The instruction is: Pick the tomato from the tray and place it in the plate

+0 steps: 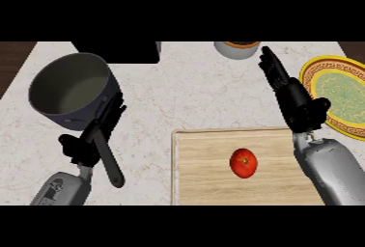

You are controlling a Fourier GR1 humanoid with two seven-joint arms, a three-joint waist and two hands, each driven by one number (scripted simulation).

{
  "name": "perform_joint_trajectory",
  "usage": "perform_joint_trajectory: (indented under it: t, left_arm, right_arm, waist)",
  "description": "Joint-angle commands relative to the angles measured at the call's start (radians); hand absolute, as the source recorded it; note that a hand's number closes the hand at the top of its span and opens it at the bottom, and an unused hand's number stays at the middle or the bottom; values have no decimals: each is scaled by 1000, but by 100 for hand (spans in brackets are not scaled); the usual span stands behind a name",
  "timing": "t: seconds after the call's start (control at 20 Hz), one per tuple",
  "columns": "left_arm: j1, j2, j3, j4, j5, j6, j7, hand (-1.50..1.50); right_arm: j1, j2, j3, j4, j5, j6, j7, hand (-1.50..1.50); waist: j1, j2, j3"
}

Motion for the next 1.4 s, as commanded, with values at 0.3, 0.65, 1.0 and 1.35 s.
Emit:
perform_joint_trajectory:
  t: [0.3,0.65,1.0,1.35]
  left_arm:
    - [103,-16,19,83,31,59,160,0]
    - [126,-44,7,-17,22,121,275,0]
    - [193,-31,26,-75,25,98,294,0]
    - [172,-57,16,-71,-9,144,304,0]
  right_arm:
    - [-208,-328,11,-5,153,330,-130,150]
    - [-86,-113,-220,404,-105,427,-582,-150]
    - [-131,-272,-187,386,-13,617,-537,-150]
    - [-181,-381,6,227,202,705,-431,-150]
  waist:
    - [33,-2,-12]
    - [19,6,9]
    - [3,-3,7]
    - [-7,-8,5]
